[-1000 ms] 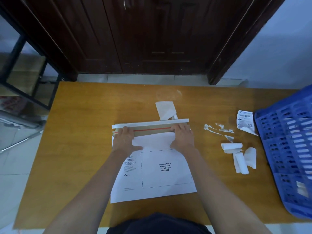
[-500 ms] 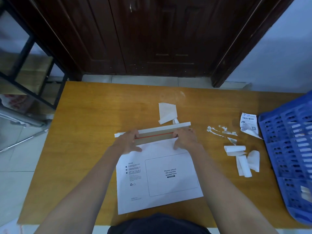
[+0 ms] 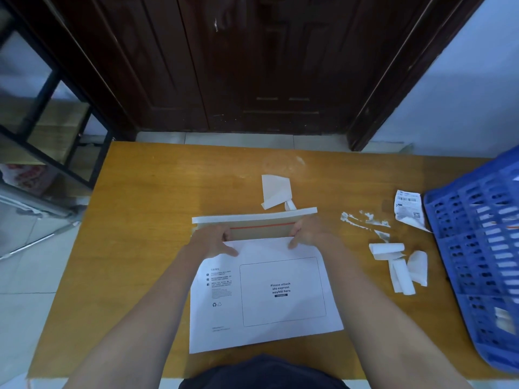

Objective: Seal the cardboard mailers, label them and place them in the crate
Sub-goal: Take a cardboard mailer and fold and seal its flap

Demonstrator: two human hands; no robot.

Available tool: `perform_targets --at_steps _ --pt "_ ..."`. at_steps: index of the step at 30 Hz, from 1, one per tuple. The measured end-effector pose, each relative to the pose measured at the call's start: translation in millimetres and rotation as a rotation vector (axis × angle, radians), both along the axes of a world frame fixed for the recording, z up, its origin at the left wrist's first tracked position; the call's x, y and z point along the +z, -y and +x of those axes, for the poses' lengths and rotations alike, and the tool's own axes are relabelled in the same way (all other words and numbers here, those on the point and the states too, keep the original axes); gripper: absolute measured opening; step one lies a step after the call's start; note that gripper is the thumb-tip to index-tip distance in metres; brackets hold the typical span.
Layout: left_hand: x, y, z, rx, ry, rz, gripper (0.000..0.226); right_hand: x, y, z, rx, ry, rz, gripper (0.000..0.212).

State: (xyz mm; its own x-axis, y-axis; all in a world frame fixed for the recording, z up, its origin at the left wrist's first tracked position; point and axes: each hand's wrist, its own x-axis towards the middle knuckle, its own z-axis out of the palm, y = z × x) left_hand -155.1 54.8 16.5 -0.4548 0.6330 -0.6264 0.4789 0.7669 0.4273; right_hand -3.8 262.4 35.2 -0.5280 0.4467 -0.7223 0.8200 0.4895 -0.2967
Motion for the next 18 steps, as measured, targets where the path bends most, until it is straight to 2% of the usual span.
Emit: perform_targets --at_steps 2,5,8,11,13,15,16,18 --pt "3.0 0.1 0.5 -0.014 -0.015 -0.002 0.036 -0.3 -1.6 0.4 -0.005 0.013 -0.010 0.036" --pt "6.2 -0.7 2.6 -0.042 -0.011 -0.007 0.032 0.5 0.9 0.2 0.061 0.068 0.005 0.022" --pt "-0.4 1.1 3.8 0.025 0.064 0.029 0.032 -2.1 6.2 3.5 0.128 0.130 0.092 0.039" --pt "-2.8 4.9 4.5 0.048 0.081 0.042 0.040 -7.4 10.2 10.9 0.136 0.114 0.197 0.036" --pt "-3.0 7.1 5.5 -0.040 -0.063 0.029 0.040 -13.0 14.2 15.1 0.133 0.116 0.274 0.047" --pt "-0.2 7.0 9.2 -0.169 -0.325 -0.021 0.040 -17.5 21.2 17.3 0.097 0.090 0.337 0.065" --pt "-0.4 7.2 11.0 -0.187 -0.406 -0.038 0.042 -18.9 25.0 18.4 0.058 0.063 0.355 0.071" --pt "-3.3 9.1 15.2 -0.125 -0.456 -0.045 0.055 -17.8 30.7 21.0 -0.006 0.020 0.412 0.074"
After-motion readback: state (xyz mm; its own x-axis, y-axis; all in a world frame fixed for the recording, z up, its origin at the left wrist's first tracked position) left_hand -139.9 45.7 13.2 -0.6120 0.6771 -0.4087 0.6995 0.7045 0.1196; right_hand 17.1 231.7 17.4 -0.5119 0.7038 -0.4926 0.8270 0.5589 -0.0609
